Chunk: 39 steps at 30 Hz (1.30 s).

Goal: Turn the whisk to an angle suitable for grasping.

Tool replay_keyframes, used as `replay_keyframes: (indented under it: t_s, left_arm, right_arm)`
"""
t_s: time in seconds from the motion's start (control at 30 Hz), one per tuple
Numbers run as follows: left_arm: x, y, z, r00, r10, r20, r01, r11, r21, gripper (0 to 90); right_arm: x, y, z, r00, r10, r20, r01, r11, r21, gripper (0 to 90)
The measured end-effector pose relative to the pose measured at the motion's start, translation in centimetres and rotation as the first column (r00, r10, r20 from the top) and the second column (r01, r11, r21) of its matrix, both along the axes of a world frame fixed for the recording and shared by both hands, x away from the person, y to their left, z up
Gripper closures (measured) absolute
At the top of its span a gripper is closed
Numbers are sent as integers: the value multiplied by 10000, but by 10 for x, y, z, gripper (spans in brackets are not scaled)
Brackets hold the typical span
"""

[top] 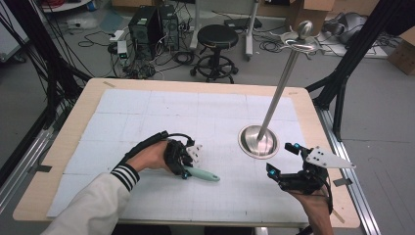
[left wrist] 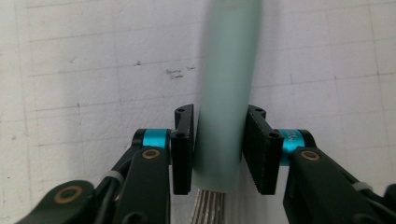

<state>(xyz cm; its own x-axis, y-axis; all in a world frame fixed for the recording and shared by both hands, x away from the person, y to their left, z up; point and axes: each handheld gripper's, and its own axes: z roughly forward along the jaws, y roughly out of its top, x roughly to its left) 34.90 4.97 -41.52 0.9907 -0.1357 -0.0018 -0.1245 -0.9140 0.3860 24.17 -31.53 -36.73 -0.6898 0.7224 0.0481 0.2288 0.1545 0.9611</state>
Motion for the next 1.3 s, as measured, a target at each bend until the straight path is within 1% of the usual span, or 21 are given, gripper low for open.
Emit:
replay_keyframes:
  t_s: [0.03, 0.1, 0.17, 0.27, 0.4, 0.47, 0.63, 0.73, 0.77, 0.8, 0.9, 0.93, 1.0, 1.03, 1.07, 1.13, 1.17, 1.2, 1.23, 1.27, 1.3]
  left_arm:
    - [0, 0, 0, 9999, 119, -43, -119, 9999, 53, 688]
    - [0, 0, 1, 9999, 137, -34, -137, 9999, 90, 692]
    - [-1, 0, 2, 10000, 42, -63, -42, 10000, 55, 693]
    - [-3, 1, 6, 9999, 13, -144, -16, 9998, -187, 694]
    - [-4, 5, 16, 9997, 111, -223, -126, 9977, -670, 694]
    - [-4, 9, 22, 9984, 218, -526, -274, 9937, -1086, 694]
    - [-7, 18, 36, 9985, 333, -441, -401, 9855, -1650, 694]
    - [-9, 25, 46, 9978, 447, -485, -539, 9766, -2082, 694]
    - [-9, 28, 51, 9974, 487, -529, -597, 9706, -2331, 694]
    - [-9, 30, 54, 9971, 519, -554, -640, 9675, -2445, 694]
    - [-8, 40, 65, 9960, 647, -615, -801, 9519, -2956, 694]
    - [-8, 42, 67, 9959, 657, -630, -817, 9497, -3023, 694]
    - [-10, 49, 75, 9951, 777, -604, -936, 9366, -3376, 694]
    - [-10, 51, 78, 9957, 747, -557, -895, 9325, -3499, 694]
    - [-12, 53, 81, 9942, 873, -626, -1044, 9220, -3729, 694]
    - [-12, 59, 87, 9936, 869, -721, -1089, 9065, -4079, 694]
    - [-13, 61, 89, 9926, 962, -742, -1187, 8983, -4232, 694]
    - [-13, 64, 91, 9933, 946, -668, -1142, 8955, -4301, 694]
    - [-13, 66, 93, 9928, 1004, -656, -1191, 8905, -4391, 694]
    - [-13, 68, 95, 9921, 1079, -637, -1250, 8878, -4429, 694]
    - [-13, 72, 97, 9918, 1065, -703, -1268, 8840, -4500, 694]
  right_arm:
    - [0, 0, 0, 10000, -2, -13, 2, 10000, 9, 24]
    - [-1, 0, 1, 10000, 3, 5, -3, 10000, 7, 24]
    - [-1, 0, 1, 10000, 9, -7, -9, 10000, 30, 24]
    - [-1, 0, 2, 10000, 6, 10, -6, 10000, 40, 24]
    - [-1, 0, 2, 10000, 30, 61, -31, 10000, 44, 24]
    - [-1, 1, 2, 10000, 43, 70, -43, 10000, 38, 24]
    - [-2, 2, 3, 9999, 101, 36, -101, 9999, 29, 24]
    - [-2, 4, 4, 9999, 161, 35, -161, 9999, -19, 24]
    - [-2, 4, 4, 9998, 164, 55, -164, 9999, -44, 24]
    - [-2, 5, 5, 9998, 178, 49, -178, 9998, -44, 24]
    - [-3, 5, 5, 9998, 204, 67, -204, 9997, -100, 24]
    - [-3, 5, 5, 9998, 201, 54, -201, 9997, -107, 24]
    - [-3, 6, 6, 9998, 216, 18, -216, 9997, -92, 24]
    - [-2, 7, 6, 9997, 242, 71, -242, 9996, -128, 24]
    - [-2, 7, 6, 9996, 257, 63, -257, 9996, -128, 24]
    - [-2, 8, 6, 9996, 265, 65, -264, 9996, -127, 24]
    - [-1, 8, 7, 9996, 264, 101, -263, 9996, -131, 24]
    - [-1, 7, 7, 9996, 263, 77, -262, 9996, -133, 24]
    - [-1, 7, 7, 9997, 249, 57, -249, 9996, -124, 24]
    - [-1, 7, 7, 9997, 247, 46, -247, 9996, -96, 24]
    - [0, 7, 7, 9997, 244, 87, -243, 9997, -99, 24]
